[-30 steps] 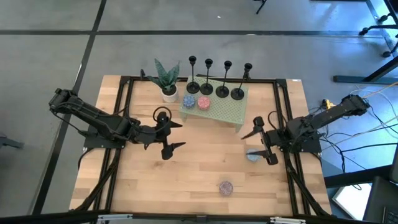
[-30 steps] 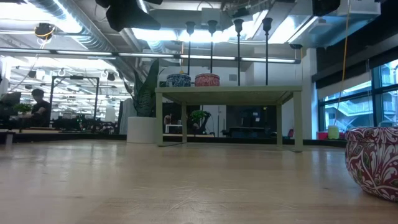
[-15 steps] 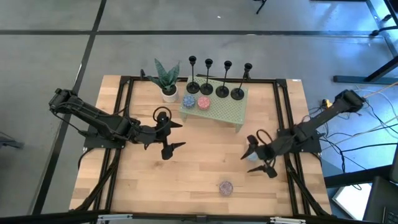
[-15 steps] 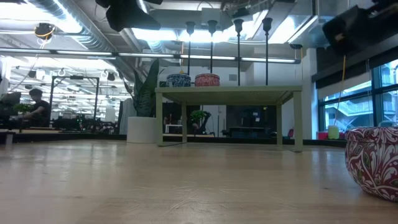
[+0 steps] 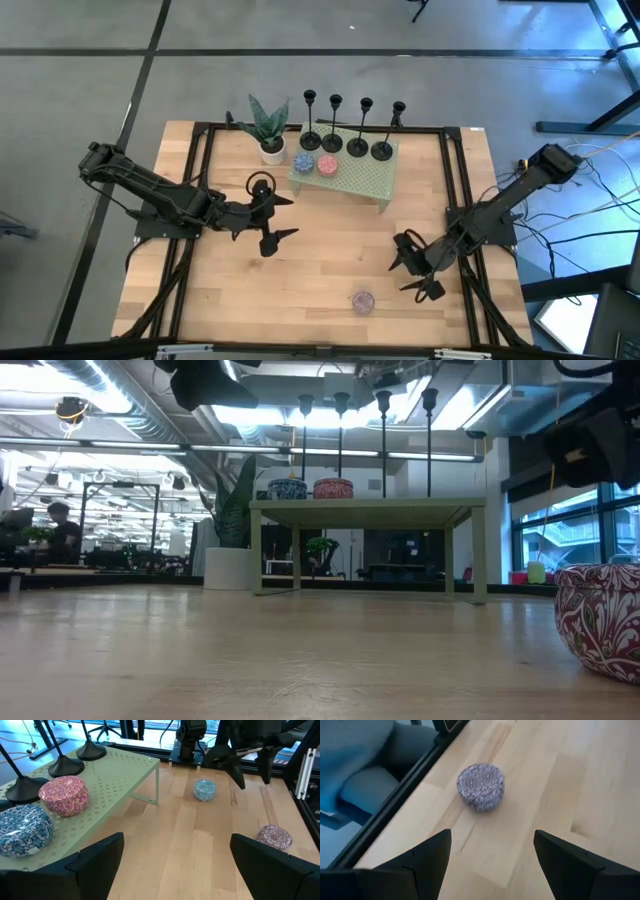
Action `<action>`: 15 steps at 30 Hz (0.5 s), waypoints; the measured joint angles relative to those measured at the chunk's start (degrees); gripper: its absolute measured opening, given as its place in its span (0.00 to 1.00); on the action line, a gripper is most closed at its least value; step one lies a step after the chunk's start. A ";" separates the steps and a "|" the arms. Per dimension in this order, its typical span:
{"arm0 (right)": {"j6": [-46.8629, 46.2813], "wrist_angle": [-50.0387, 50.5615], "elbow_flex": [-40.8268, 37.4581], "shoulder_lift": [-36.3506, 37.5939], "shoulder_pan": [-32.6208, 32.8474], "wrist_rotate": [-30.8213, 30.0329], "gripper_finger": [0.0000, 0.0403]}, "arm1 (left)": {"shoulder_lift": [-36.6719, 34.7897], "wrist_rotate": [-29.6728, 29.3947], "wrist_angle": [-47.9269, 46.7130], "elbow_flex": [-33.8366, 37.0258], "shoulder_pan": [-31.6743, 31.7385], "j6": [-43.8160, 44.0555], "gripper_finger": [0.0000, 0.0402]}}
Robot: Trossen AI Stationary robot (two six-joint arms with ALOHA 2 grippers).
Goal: Pick & Place candle stick holders
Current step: Put the light blue scented candle on the shelf aligned with the other pink scented candle
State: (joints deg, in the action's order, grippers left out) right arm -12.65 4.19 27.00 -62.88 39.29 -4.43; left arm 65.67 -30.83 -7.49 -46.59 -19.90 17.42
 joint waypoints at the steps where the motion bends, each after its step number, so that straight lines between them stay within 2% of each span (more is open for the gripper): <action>1: -0.46 0.02 0.00 -0.36 0.12 -0.01 0.72 | 0.00 0.00 0.00 0.00 0.00 -0.02 0.90; 15: -2.41 2.27 -0.02 -7.30 0.43 -0.04 0.72 | 0.00 0.00 0.00 0.00 0.00 -0.19 0.90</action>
State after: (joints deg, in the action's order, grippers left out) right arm -15.06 6.46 26.98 -70.18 39.72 -4.47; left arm 65.67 -30.83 -7.49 -46.59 -19.90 17.23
